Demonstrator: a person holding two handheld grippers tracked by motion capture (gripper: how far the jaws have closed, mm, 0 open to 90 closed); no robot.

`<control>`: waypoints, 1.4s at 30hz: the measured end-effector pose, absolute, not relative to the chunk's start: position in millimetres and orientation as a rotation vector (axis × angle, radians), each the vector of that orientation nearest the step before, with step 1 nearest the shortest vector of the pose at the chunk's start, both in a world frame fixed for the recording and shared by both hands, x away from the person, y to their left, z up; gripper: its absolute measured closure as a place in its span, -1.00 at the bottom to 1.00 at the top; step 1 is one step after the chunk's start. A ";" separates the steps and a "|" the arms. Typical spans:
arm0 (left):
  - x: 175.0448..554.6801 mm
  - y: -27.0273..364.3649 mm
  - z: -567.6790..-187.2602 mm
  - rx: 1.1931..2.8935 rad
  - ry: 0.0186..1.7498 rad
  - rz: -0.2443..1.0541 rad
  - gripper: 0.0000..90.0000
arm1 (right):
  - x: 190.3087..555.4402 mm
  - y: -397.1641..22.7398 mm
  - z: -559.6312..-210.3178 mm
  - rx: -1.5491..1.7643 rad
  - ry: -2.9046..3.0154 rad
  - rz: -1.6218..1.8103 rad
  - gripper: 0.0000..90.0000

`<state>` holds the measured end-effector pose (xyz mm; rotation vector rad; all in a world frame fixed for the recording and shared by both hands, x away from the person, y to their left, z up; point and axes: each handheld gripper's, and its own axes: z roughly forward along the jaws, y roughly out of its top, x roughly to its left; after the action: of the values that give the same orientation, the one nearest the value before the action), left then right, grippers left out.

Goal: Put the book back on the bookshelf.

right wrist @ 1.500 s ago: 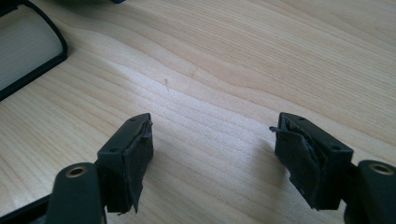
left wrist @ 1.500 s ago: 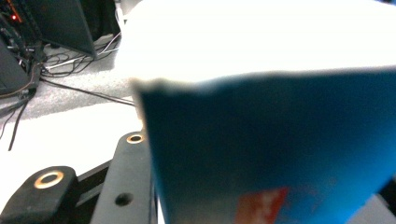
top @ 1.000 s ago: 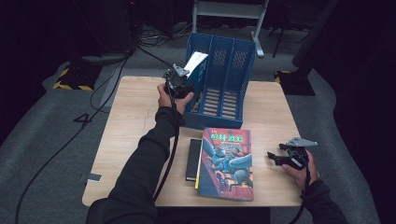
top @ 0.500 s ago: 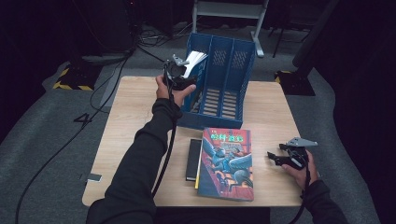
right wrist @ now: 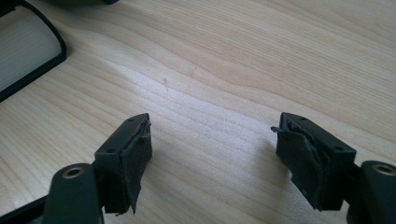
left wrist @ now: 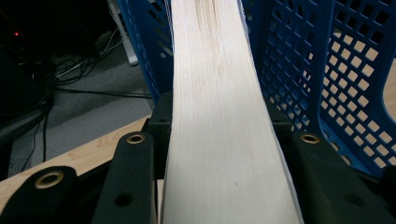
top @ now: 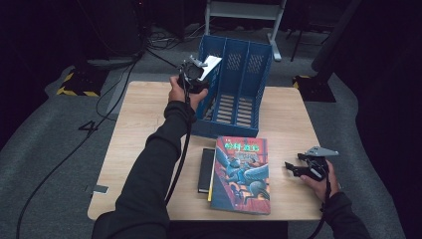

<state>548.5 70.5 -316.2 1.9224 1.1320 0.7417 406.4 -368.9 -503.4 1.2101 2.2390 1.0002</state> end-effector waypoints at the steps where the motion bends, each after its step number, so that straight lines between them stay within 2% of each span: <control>1: 549.0 70.7 -316.4 1.913 1.135 0.741 0.34 | 406.4 -368.9 -503.4 1.210 2.239 1.000 -0.40; 10: 560.2 73.6 -311.7 1.848 1.170 0.712 0.35 | 406.3 -368.8 -503.5 1.214 2.237 1.001 -0.40; 18: 571.4 67.9 -295.0 1.792 1.163 0.752 0.35 | 406.1 -369.0 -503.4 1.215 2.238 1.002 -0.40; 27: 589.6 62.9 -314.1 1.737 1.190 0.739 0.34 | 405.5 -369.3 -503.4 1.212 2.241 1.002 -0.40; 42: 574.0 79.4 -329.4 1.690 1.187 0.769 0.33 | 405.2 -369.2 -503.5 1.208 2.242 1.002 -0.41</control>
<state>574.0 79.4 -329.4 1.6905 1.1866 0.7689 405.2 -369.2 -503.5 1.2082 2.2422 1.0017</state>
